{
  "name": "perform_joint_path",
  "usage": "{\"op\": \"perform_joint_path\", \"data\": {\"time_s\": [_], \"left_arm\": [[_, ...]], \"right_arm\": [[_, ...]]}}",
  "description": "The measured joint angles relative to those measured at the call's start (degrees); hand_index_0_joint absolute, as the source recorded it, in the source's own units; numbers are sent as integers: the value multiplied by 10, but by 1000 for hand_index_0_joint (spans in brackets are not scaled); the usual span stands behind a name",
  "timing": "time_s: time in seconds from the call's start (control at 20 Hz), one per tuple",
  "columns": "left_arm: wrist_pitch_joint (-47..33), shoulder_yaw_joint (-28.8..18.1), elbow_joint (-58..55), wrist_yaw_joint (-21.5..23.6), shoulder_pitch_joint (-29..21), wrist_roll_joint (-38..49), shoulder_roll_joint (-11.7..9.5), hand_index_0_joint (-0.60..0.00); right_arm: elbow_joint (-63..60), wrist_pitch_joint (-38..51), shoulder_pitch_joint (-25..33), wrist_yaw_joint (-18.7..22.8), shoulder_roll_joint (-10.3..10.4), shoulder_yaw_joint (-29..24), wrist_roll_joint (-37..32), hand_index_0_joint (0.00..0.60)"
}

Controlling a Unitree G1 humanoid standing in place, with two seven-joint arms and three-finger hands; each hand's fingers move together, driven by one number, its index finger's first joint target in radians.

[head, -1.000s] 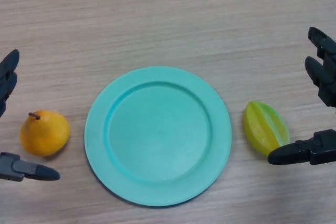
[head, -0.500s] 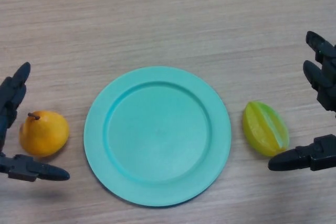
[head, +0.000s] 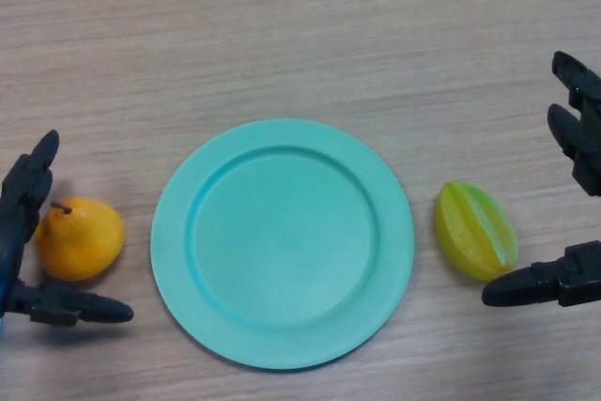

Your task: Pick up the yellow pear and place it on the plate

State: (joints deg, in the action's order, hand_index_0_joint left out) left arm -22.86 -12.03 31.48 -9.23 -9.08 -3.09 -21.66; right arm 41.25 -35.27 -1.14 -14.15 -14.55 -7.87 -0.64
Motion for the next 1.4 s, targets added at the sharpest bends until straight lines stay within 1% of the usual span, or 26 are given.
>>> {"op": "perform_joint_path", "data": {"time_s": [0.05, 0.1, 0.15, 0.2, 0.25, 0.3, 0.35, 0.4, 0.65, 0.8, 0.95, 1.05, 1.1, 1.15, 1.2, 1.25, 1.35, 1.4], "left_arm": [[-9, 1, 10, 10, -2, 0, 0, -50], [-23, 1, 18, 18, -4, 0, -1, -200], [-41, 1, 27, 25, -7, -4, -2, -200], [-73, 6, 49, 43, -14, -28, -10, -246], [-78, 14, 56, 51, -16, -34, -17, -346], [-85, 15, 68, 63, -20, -49, -18, -496], [-91, 16, 76, 67, -20, -54, -18, -573], [-107, 18, 83, 85, -21, -68, -19, -600], [-114, 22, 80, 89, -19, -70, -19, -600], [-110, 20, 13, 87, 2, -86, -21, -600], [-86, 12, -100, 81, 23, -84, -21, -600], [-83, -10, -151, 81, 22, -82, -21, -401], [-74, -16, -168, 81, 23, -72, -21, -448], [-49, -16, -197, 79, 28, -71, -16, -548], [-6, -12, -259, 61, 34, -68, 4, -600], [-5, 3, -281, 57, 31, -68, 15, -600], [-4, 59, -292, 31, 23, -77, 37, -600], [30, 95, -306, -13, 26, -83, 52, -600]], "right_arm": [[3, -3, 1, 0, 0, 0, 3, 0], [7, -3, 2, 0, 0, 0, 4, 0], [7, -3, 4, 0, 0, 0, 5, 0], [10, -5, 4, 0, 0, 0, 5, 0], [12, -9, 4, 0, 0, 0, 5, 0], [14, -10, 4, 0, 0, 0, 7, 0], [20, -12, 4, 0, 0, 0, 8, 0], [35, -16, 3, 0, 0, 0, 11, 0], [52, -23, -6, 0, 6, 0, 12, 0], [57, -23, -6, 0, 6, -1, 11, 0], [64, -23, -8, 0, 6, -2, 11, 0], [71, -23, -9, 0, 6, -4, 11, 0], [72, -23, -9, 0, 6, -9, 11, 0], [73, -23, -10, 0, 6, -17, 11, 0], [74, -23, -13, 0, 6, -32, 11, 0], [74, -23, -13, 0, 6, -39, 11, 0], [74, -23, -13, 0, 6, -41, 10, 0], [74, -23, -16, 0, 7, -47, 5, 0]]}}
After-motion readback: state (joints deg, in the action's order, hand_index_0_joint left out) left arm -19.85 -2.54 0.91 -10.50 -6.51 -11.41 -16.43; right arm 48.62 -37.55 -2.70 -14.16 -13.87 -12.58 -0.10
